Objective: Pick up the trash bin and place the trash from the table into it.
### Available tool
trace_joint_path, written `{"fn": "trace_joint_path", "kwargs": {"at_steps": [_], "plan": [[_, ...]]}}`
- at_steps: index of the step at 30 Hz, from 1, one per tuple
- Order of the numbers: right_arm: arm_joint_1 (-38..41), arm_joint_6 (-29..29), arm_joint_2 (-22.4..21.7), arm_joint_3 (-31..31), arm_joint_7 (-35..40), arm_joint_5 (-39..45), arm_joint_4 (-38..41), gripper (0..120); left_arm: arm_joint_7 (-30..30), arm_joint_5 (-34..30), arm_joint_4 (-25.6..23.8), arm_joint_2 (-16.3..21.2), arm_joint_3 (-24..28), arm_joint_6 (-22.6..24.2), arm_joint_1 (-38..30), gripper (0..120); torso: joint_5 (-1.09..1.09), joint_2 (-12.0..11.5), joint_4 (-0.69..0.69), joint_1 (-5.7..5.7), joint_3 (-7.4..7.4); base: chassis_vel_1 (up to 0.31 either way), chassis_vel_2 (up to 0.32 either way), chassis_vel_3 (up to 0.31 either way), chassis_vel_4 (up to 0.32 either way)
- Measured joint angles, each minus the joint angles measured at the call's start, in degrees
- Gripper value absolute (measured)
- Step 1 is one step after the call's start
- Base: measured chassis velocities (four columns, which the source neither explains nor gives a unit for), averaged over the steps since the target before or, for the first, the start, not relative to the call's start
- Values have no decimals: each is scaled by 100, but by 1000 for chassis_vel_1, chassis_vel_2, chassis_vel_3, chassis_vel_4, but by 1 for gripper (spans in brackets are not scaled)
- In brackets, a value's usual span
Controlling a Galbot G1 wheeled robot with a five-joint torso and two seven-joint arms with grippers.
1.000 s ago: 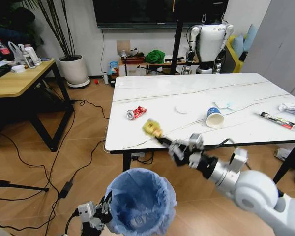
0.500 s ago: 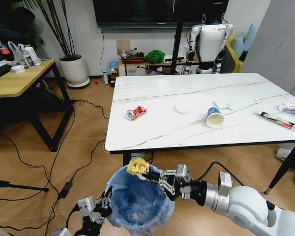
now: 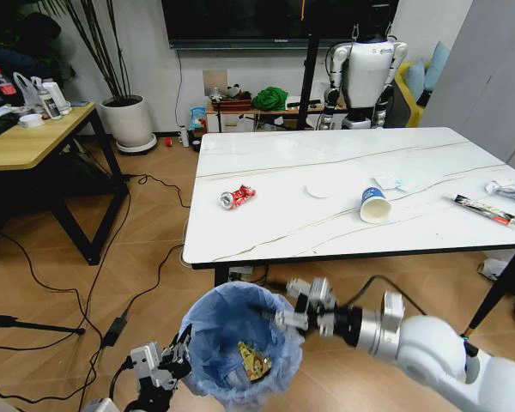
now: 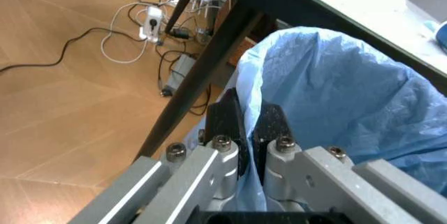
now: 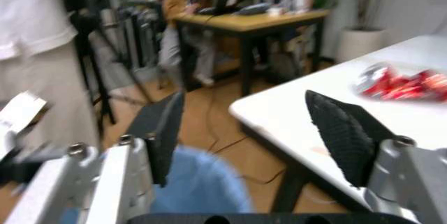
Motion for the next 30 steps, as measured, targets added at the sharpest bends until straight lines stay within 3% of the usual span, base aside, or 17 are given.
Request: {"fn": "trace_joint_path", "kwargs": {"at_steps": [2,6,10,20,30], "plan": [[16,-16,27,72,104,48,8,72,6,6,-1,8,-2,0,14,0,1,0,0,0,0,0,0,0,0],[95,122,140,493,686,77,-120,91,37,7,-14,139,-33,-1,64,0,1,0,-2,0,0,0,0,0,0],[137,119,137,755,869,224,-241,99,41,-11,-24,185,-63,0,75,0,0,0,-3,0,0,0,0,0,0],[862,-341,172,737,1068,576,-878,100,43,-7,-60,125,-129,1,106,0,1,0,0,0,0,0,0,0,0],[2296,-594,263,-121,1006,252,-2151,100,51,-8,-134,35,-277,0,143,0,0,0,-2,0,1,0,0,0,0]]}}
